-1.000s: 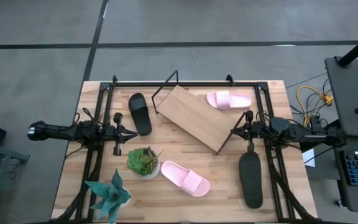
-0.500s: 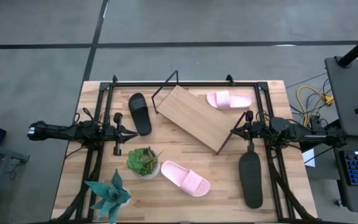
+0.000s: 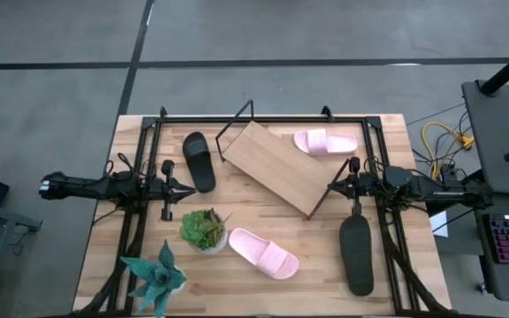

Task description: Pick and place slides into the shelf

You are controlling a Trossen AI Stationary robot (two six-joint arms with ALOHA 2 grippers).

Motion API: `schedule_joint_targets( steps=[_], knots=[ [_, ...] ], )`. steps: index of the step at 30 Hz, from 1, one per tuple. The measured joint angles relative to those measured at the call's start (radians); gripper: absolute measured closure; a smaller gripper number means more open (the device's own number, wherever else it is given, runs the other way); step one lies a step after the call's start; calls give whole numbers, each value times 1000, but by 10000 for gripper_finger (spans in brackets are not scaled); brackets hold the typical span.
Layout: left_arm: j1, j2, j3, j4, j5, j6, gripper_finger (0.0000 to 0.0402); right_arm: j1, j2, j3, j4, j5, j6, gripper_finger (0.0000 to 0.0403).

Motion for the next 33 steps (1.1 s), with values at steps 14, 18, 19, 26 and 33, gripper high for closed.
schedule_joint_targets(
  steps=[14, 18, 19, 26, 33],
  knots=[
    [0, 0, 0, 47, 0, -3, 391, 1, 1, -2, 112, 0, 243, 394],
    [0, 0, 0, 55, 0, 19, 391, 0, 0, -2, 122, 0, 197, 394],
    [0, 2, 0, 60, -2, 37, 391, 0, 1, -2, 122, -1, 192, 394],
    [0, 5, 0, 60, -2, 48, 391, 0, 0, -2, 120, 0, 191, 394],
    [0, 7, 0, 52, -2, 48, 391, 0, 0, -2, 104, 0, 185, 394]
  ],
)
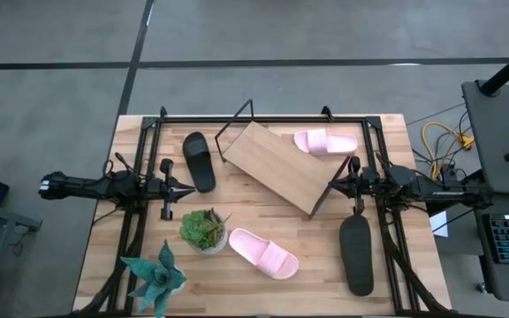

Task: Pick and place slides into the shelf
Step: Put the top pink slide on the shelf

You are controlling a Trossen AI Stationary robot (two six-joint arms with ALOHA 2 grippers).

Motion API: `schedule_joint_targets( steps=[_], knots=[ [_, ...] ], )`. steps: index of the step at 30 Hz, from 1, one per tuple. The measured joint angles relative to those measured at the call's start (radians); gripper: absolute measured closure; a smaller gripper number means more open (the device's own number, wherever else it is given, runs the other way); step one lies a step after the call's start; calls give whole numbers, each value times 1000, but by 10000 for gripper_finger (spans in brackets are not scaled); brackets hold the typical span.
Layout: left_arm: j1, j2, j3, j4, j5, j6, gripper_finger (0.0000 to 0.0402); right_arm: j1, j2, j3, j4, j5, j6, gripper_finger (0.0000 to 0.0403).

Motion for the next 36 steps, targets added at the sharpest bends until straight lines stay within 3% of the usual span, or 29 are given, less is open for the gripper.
schedule_joint_targets(
  steps=[13, 20, 26, 36],
  knots=[
    [0, 0, 0, -3, 0, -1, 391, 0, 9, 4, -100, 0, 107, 394],
    [0, 0, 0, -6, 2, -1, 391, 2, 90, 5, -108, -38, 260, 394],
    [0, 0, 0, -6, 4, -1, 391, 2, 199, 56, -273, -61, 413, 394],
    [0, 0, 0, -5, 5, 0, 391, 5, 259, 154, -425, -111, 450, 394]
  ],
)
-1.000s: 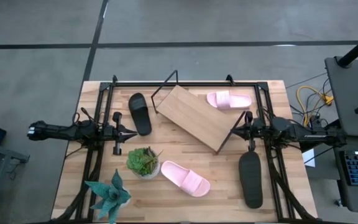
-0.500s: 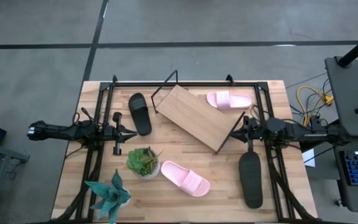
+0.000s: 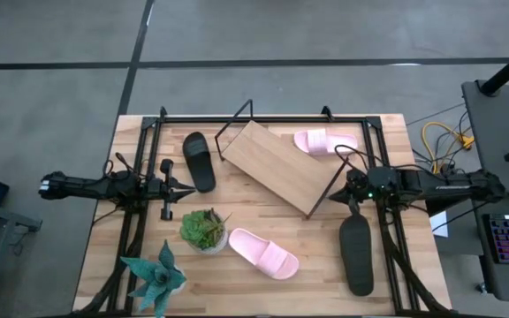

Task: Pick and place slides into the shelf
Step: Put the top pink slide on the shelf

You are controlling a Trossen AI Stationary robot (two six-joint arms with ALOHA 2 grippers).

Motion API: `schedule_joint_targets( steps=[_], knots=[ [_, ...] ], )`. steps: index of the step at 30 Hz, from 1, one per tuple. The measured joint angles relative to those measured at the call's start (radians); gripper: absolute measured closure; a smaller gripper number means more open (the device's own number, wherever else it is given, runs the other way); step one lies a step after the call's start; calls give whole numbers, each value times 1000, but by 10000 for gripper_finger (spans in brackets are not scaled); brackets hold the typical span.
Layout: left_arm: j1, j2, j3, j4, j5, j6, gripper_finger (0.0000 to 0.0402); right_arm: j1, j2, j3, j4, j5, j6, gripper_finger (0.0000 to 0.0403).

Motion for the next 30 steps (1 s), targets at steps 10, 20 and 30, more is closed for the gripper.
schedule_joint_targets(
  steps=[10, 20, 30],
  knots=[
    [0, 0, 0, 2, 0, 0, 391, 83, 2, 109, -85, -26, 84, 394],
    [0, 0, 0, 2, 0, 1, 391, 201, 2, 252, -132, 50, 69, 394],
    [0, 0, 0, 2, 0, 1, 391, 226, 73, 355, 26, 191, -166, 394]
  ],
)
